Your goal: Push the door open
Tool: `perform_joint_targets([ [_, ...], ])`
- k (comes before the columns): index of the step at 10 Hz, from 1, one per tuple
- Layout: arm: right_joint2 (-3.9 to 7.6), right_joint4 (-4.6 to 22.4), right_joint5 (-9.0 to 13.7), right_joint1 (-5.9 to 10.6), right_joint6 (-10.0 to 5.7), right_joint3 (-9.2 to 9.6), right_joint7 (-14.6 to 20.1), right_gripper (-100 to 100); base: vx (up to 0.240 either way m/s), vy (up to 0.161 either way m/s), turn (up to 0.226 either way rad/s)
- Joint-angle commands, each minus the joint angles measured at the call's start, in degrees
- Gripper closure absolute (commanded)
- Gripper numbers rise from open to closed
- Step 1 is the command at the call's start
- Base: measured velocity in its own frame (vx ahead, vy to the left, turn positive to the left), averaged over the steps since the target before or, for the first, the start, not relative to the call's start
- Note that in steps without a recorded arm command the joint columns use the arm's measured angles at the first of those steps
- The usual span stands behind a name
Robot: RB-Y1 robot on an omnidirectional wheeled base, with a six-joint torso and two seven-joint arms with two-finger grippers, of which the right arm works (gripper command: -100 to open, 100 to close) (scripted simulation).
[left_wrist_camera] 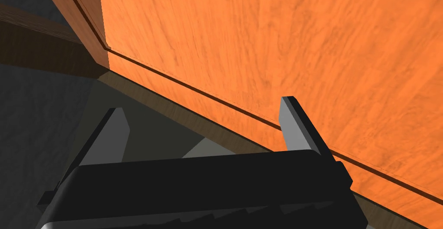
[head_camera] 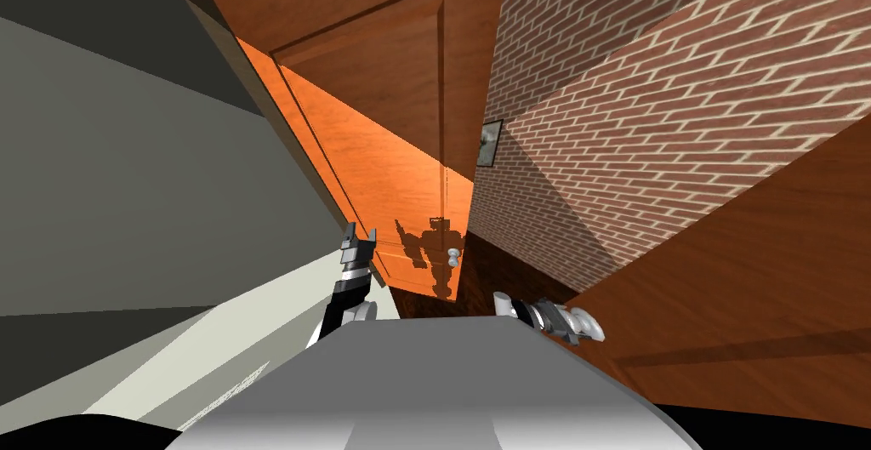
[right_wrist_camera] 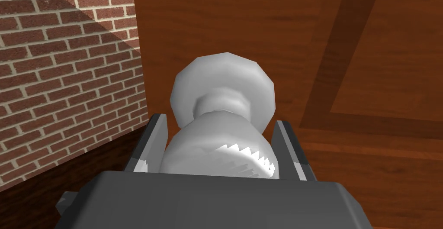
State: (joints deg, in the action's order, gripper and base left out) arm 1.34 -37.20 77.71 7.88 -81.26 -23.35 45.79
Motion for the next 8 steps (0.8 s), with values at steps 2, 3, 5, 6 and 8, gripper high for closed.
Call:
perform_joint_targets([
  [2, 1.51, -0.7, 2.7, -0.13, -2.37, -2.83, -0.6, 100, 0.007, -0.227, 0.164],
  [3, 1.66, -0.6, 3.7, -0.1, -3.2, -3.8, -0.6, 100, 0.001, -0.221, 0.156],
  [5, 1.5, -0.4, 5.9, -0.02, -5.02, -5.96, -0.8, 100, 0.014, -0.208, 0.152],
  [6, 1.5, -0.4, 5.9, -0.02, -5.02, -5.96, -0.8, 100, 0.0, -0.136, 0.061],
  [8, 1.66, 1.2, 6.6, 0.58, -5.77, -6.74, -0.2, 100, -0.021, -0.093, 0.092],
])
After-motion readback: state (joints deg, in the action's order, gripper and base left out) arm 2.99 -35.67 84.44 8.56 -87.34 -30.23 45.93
